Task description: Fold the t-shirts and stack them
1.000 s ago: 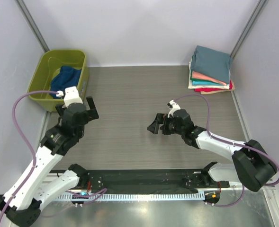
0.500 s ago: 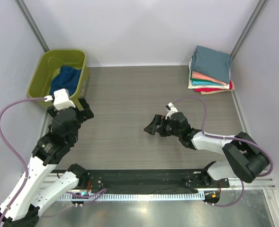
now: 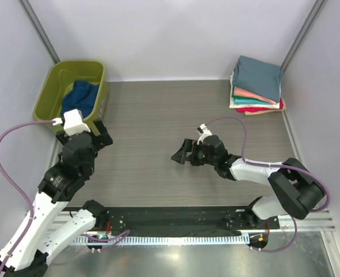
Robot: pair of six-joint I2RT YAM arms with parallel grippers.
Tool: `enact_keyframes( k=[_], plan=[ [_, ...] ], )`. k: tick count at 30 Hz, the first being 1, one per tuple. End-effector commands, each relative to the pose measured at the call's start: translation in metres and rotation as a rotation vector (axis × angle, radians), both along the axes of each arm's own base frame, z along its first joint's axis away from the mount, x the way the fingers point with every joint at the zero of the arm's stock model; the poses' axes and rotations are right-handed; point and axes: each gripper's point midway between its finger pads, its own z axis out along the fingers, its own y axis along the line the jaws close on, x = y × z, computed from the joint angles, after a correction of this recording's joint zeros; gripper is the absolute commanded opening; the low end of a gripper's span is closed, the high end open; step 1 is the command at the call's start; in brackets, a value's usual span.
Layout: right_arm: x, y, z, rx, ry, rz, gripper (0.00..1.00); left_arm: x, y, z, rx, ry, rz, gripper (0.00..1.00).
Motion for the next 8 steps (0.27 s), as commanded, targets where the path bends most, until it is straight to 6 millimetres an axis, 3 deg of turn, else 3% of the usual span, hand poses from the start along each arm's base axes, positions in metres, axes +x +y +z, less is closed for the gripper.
enact_keyframes(
  k=[1, 6, 8],
  plan=[
    [0.002, 0.002, 0.019, 0.02, -0.05, 0.0, 1.0, -0.002, 0.007, 0.018, -0.029, -0.055, 0.041, 0.96],
    [-0.003, -0.006, 0.016, -0.006, -0.057, -0.018, 0.99, -0.003, 0.011, 0.019, -0.027, -0.063, 0.06, 0.95],
    [-0.003, -0.011, 0.028, -0.007, -0.111, -0.04, 1.0, -0.005, 0.014, 0.02, -0.027, -0.069, 0.073, 0.95]
  ],
)
